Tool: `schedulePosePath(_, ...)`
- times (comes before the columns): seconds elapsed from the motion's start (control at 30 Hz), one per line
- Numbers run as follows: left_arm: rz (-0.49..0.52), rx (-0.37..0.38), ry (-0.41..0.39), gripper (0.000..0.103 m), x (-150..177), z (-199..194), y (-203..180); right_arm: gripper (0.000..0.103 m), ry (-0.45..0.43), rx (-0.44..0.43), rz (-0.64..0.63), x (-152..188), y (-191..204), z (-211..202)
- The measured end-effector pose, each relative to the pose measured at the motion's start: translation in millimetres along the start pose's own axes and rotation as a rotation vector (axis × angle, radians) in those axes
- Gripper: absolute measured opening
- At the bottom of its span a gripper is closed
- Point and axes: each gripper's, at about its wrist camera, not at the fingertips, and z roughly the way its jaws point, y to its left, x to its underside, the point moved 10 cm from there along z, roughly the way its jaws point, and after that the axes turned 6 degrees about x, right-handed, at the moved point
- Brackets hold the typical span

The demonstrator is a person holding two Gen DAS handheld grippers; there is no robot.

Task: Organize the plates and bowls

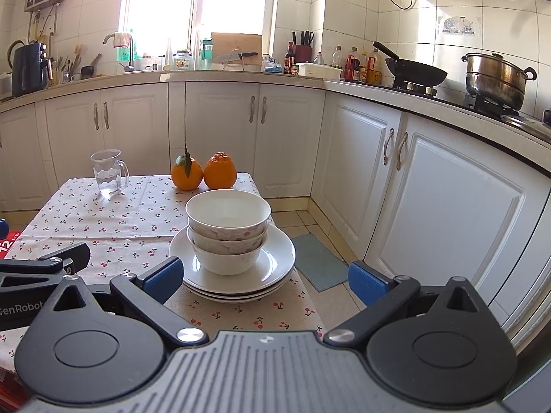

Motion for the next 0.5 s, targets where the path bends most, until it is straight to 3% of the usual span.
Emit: schedulePosePath(0.5,-0.003,0.000,0.004,0.102,1.3,-0.4,0.6,0.103,0.000,-0.001,-0.004,0.7,-0.5,-1.2)
